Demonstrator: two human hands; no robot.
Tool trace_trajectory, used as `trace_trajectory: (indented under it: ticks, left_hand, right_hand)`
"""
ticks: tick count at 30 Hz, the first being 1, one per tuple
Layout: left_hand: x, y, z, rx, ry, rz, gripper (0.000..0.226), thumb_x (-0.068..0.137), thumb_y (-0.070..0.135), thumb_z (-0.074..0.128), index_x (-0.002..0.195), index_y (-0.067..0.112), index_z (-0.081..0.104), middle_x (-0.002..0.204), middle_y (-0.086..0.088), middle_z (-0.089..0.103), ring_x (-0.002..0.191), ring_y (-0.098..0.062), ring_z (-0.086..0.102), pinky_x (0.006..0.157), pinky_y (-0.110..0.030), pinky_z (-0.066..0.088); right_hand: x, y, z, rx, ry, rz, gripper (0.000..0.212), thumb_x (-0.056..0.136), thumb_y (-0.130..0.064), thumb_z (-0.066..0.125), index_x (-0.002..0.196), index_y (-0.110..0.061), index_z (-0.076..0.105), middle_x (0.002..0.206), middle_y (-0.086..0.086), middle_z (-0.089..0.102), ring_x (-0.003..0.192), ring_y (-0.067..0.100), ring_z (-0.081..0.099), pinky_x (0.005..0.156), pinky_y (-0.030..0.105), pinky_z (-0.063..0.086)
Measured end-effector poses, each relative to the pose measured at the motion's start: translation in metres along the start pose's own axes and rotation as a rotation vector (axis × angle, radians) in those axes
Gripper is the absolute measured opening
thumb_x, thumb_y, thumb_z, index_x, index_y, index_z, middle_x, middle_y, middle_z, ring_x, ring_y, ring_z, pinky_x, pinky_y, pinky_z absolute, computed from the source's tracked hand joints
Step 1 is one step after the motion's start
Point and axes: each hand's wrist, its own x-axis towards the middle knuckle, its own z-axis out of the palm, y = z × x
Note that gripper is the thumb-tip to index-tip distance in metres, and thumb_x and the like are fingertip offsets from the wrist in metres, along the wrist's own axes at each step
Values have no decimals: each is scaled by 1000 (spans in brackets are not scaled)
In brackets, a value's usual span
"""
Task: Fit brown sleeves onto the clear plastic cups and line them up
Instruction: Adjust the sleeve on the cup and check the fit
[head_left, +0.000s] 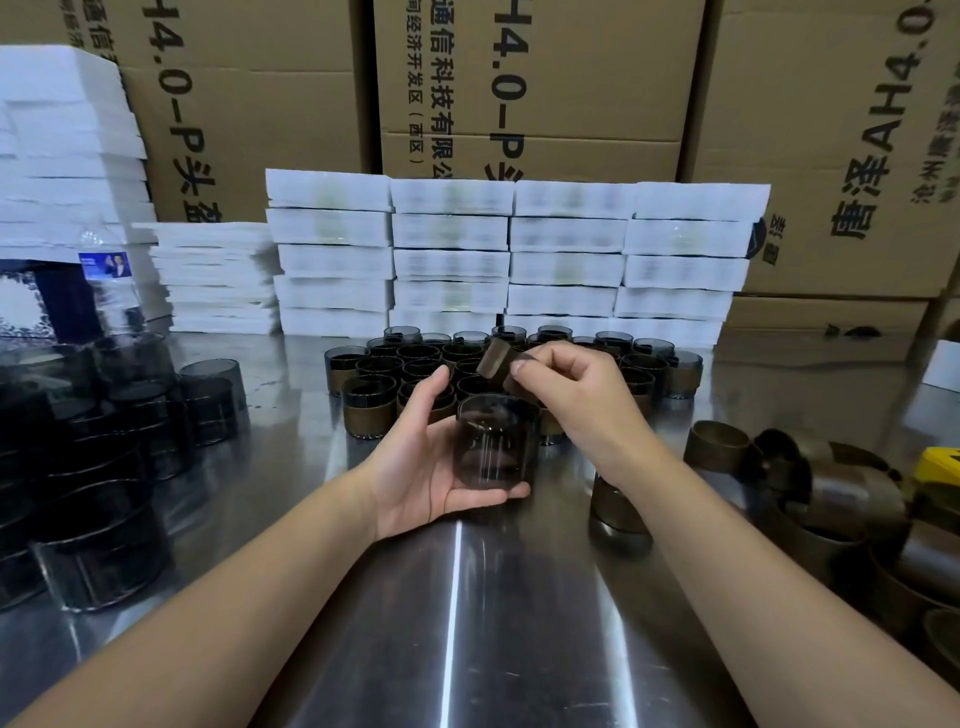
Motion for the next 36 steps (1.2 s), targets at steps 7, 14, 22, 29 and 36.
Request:
trace_trajectory:
  ticks: [7, 14, 22, 29, 36]
  left_hand:
    - [0, 0, -2, -24, -10, 49, 85, 64, 75, 61, 121, 13, 64, 123, -21, 65, 107, -47, 63, 65, -33, 60]
    - [0, -1, -1, -44, -10, 57, 86, 65, 72, 62, 122, 8, 63, 125, -20, 64, 110, -46, 62, 68, -33, 60]
    - [0, -2, 2, -62, -67, 91, 91, 53, 74, 68, 115, 7, 70, 127, -21, 61, 110, -46, 61, 74, -36, 59]
    - [-2, -1, 2, -28, -100, 123, 81, 51, 56, 87, 116, 10, 70, 124, -24, 62, 110, -48, 61, 77, -38, 60]
    - [-4, 3, 2, -36, -81, 230, 81, 53, 51, 87, 118, 8, 68, 129, -24, 60, 112, -47, 60, 78, -37, 59]
  right_hand:
    - [2, 7, 2, -63, -14, -72, 25, 67, -32, 70, 52, -25, 52, 80, -10, 62, 75, 5, 58, 74, 24, 46]
    - [-3, 6, 5, -130, -29, -99, 29, 60, -36, 78, 79, -37, 56, 105, -5, 59, 93, 7, 64, 85, 32, 54]
    - [-9, -2, 3, -72, -203, -57, 61, 68, -18, 80, 120, -36, 52, 118, -17, 61, 107, -2, 60, 88, 37, 54]
    - [-8, -5, 1, -64, -268, -83, 64, 70, -16, 77, 123, -39, 48, 119, -19, 60, 105, -2, 60, 87, 21, 50]
    - [-1, -2, 1, 194, -211, 95, 45, 70, -43, 67, 113, -31, 61, 110, -9, 66, 103, 2, 63, 88, 22, 47]
